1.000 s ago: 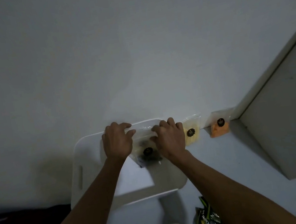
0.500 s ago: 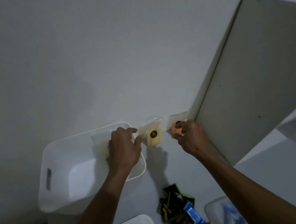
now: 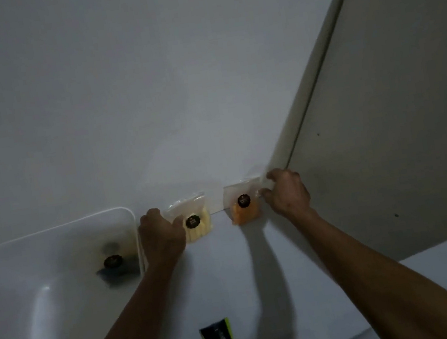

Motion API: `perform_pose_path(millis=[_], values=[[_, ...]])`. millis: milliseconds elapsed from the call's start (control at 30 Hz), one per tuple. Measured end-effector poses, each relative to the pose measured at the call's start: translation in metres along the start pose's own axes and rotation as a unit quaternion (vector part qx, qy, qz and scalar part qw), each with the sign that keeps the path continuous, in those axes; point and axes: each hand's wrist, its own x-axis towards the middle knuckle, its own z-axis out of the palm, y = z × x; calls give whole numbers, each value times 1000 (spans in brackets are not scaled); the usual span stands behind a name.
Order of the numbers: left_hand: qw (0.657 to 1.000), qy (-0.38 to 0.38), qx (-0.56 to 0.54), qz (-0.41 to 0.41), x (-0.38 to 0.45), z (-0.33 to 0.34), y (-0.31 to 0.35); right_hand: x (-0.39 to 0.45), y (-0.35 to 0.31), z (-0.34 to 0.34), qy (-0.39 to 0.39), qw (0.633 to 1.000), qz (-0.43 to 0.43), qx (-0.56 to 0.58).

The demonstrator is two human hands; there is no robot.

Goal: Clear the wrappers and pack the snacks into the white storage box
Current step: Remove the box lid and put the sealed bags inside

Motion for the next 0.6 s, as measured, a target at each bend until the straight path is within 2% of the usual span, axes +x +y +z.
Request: perform_pose_path(millis=[133,267,400,600], values=[[997,-7,0,-73,11,19,0,26,13,23,-35,996,49,67],[995,-3,-13,-101,19,30,-8,40,18,42,-38,981,95,164],[993,11,-66,-95,22,35,-8,43,17,54,-22,958,140,251],[995,27,-61,-73,22,37,-6,39,19,57,-10,946,97,310]])
